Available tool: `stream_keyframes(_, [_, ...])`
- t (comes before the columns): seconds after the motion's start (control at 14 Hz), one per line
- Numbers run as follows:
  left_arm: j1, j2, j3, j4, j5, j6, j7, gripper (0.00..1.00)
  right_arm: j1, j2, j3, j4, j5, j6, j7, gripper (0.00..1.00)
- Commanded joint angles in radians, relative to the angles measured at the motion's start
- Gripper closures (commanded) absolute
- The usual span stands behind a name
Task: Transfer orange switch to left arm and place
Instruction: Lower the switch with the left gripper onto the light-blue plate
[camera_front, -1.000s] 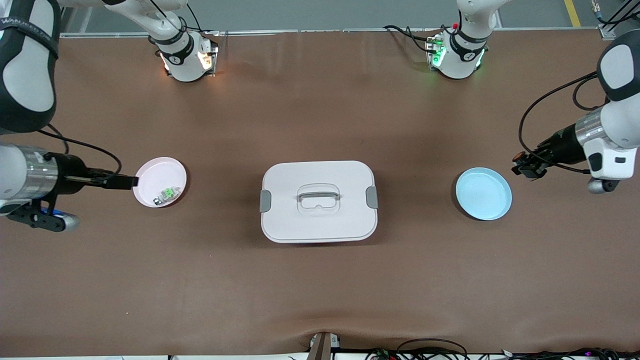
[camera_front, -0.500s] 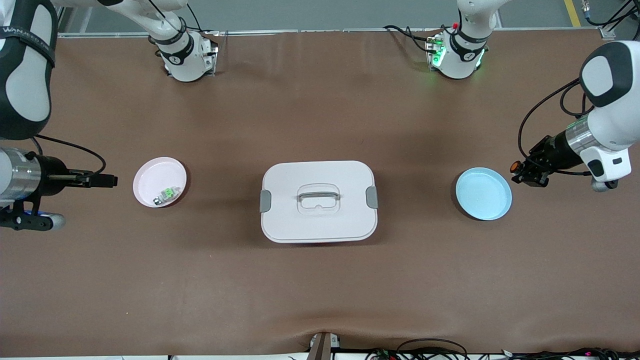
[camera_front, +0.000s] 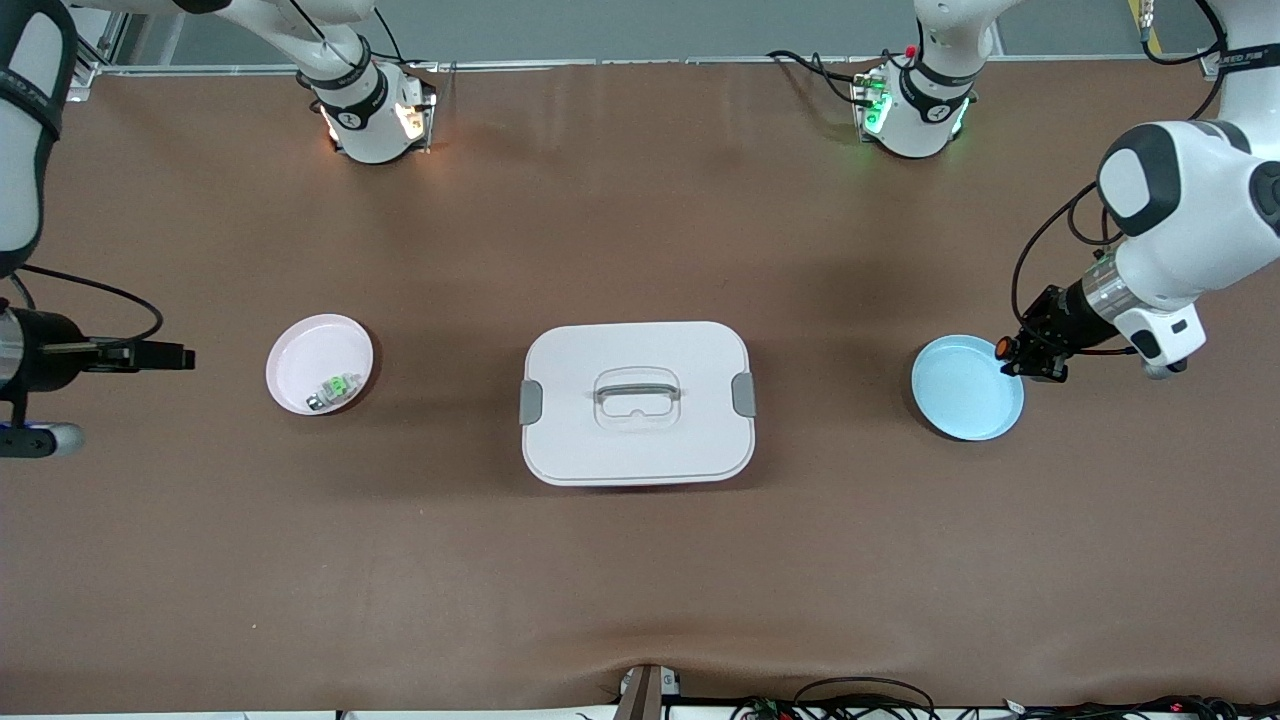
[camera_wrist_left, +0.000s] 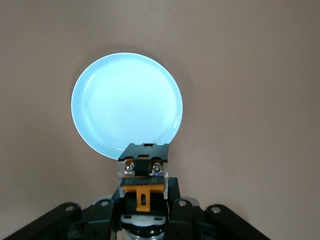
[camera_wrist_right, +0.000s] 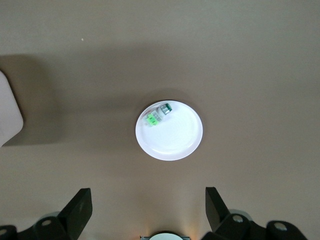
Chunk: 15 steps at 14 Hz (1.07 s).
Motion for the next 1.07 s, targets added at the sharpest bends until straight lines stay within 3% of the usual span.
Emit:
stream_keyframes(0.0, [0.033, -0.001, -0.006, -0.068, 0.020, 0.056, -0.022, 1.00, -0.045, -0.020, 0.016, -0.012, -0.030, 0.003, -0.015, 0.00])
stream_keyframes(0.21, [0.044, 0.037, -0.006, -0.092, 0.062, 0.059, -0.022, 1.00, -0.046, -0.032, 0.013, -0.012, -0.062, -0.005, -0.010, 0.00])
stream_keyframes(0.36, [0.044, 0.077, -0.006, -0.094, 0.110, 0.062, -0.072, 1.00, -0.060, -0.088, 0.013, -0.011, -0.065, -0.003, -0.005, 0.00])
stream_keyframes(1.0, [0.027, 0.284, -0.012, -0.074, 0.412, 0.253, -0.506, 1.00, -0.085, -0.153, 0.019, -0.015, -0.045, 0.003, -0.016, 0.00])
